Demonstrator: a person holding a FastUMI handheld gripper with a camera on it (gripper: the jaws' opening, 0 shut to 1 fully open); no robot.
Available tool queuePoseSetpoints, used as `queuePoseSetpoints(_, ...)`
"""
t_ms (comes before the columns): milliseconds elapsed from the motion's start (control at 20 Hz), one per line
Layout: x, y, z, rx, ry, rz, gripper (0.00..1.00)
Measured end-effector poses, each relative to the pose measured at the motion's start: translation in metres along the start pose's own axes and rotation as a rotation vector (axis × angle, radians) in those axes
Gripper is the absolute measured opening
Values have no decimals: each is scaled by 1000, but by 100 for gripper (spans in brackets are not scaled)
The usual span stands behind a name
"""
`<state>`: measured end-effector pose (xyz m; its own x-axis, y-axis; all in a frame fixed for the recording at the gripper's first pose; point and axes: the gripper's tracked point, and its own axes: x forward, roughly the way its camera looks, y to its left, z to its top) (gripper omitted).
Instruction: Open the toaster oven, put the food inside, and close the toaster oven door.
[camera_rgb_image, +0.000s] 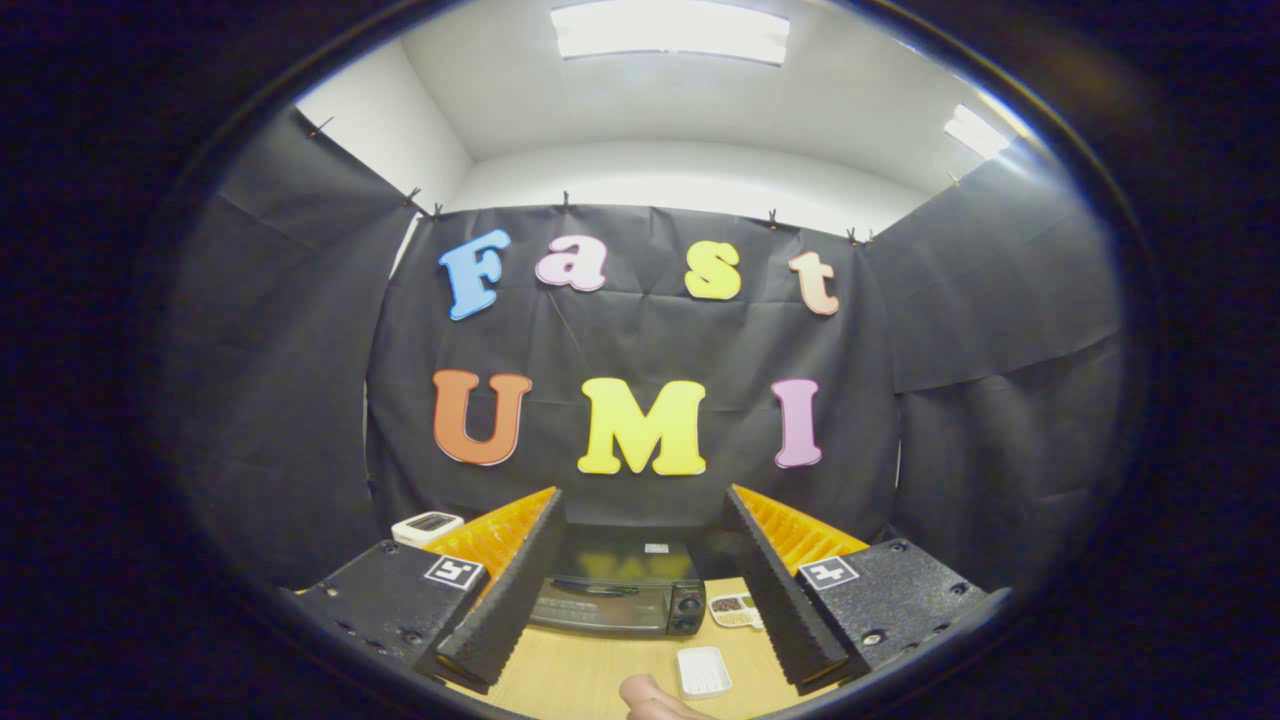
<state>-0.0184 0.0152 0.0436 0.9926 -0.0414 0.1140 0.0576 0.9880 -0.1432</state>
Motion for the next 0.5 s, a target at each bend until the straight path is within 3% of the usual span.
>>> queuePoseSetpoints(500,-5,5,-1,-24,8,4,100)
